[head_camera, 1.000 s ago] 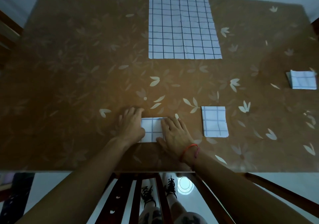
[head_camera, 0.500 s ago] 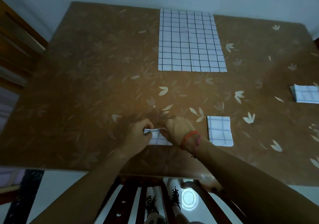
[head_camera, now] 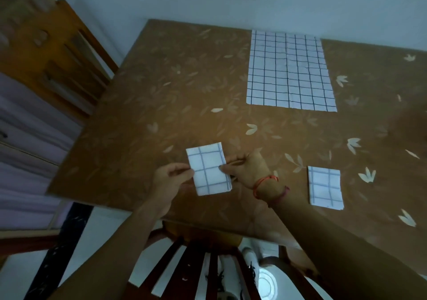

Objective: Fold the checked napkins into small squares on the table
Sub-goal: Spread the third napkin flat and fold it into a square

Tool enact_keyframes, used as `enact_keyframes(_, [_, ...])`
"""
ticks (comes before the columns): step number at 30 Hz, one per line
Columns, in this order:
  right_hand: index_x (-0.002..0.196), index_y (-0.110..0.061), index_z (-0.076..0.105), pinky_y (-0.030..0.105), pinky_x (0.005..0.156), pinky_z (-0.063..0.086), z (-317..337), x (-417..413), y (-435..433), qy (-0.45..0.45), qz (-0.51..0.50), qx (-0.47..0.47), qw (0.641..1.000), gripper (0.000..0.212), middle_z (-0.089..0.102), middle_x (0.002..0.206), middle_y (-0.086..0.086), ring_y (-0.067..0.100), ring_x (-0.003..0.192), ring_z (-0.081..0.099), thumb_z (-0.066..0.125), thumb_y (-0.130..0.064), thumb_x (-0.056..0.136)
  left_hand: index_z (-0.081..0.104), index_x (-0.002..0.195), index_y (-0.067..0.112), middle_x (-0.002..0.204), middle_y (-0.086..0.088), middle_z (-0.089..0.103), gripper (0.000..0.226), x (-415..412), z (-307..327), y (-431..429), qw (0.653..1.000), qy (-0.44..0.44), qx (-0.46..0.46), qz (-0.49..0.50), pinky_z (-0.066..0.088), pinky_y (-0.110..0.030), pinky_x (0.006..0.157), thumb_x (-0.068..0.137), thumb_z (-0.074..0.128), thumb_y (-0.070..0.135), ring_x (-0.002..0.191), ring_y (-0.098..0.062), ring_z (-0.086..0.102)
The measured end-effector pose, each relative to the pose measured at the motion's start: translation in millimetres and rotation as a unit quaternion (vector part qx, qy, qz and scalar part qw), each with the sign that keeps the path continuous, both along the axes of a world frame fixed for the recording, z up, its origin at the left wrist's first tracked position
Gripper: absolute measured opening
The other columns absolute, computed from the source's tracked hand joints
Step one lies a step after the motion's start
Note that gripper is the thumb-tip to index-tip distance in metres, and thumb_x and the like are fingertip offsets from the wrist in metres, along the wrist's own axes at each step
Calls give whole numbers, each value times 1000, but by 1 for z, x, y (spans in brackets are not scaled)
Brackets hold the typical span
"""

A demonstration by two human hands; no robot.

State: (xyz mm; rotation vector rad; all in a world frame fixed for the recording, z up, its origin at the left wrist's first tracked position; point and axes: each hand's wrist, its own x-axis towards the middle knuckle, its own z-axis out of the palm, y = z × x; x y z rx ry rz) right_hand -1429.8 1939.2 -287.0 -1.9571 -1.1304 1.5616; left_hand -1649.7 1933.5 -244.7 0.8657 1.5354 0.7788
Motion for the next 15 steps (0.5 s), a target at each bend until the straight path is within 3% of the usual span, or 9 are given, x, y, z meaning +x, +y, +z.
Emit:
enact_keyframes(2, [76,-7,67,21,47,56,31,-23,3,47,-41,33,998,9,68,65,0,4,48,63,75,-3,77,70,92,7,93,-11,72,10,-14,8,4,1000,8,17,5,57,-29,65,82,71,3,86,-24,69])
enact_keyframes(5, [92,6,67,19,42,53,63,-51,-1,107,-41,44,992,16,68,72,8,5,47,63,73,-2,79,71,90,10,90,-5,72,9,-38,12,12,998,51,42,-13,57,-25,66,82,72,5,84,-19,69])
enact_keyframes(8, [98,9,65,23,43,55,59,-67,0,89,-54,24,994,23,69,88,22,13,55,65,73,-2,79,73,88,16,90,0,73,11,-56,9,19,996,71,47,-24,56,-29,73,79,75,10,87,-16,69])
enact_keyframes(11, [101,10,64,25,44,56,57,-85,6,97,-69,24,993,25,70,94,25,17,59,66,71,-3,81,72,84,16,88,-2,73,15,-68,5,25,994,89,50,-27,57,-30,73,76,77,6,86,-16,69])
enact_keyframes(15, [90,5,66,21,41,53,50,-100,17,88,-68,11,994,15,69,82,18,4,40,62,71,-7,83,69,82,13,86,-4,72,15,-80,2,38,993,99,60,-24,55,-24,67,77,75,1,82,-16,69])
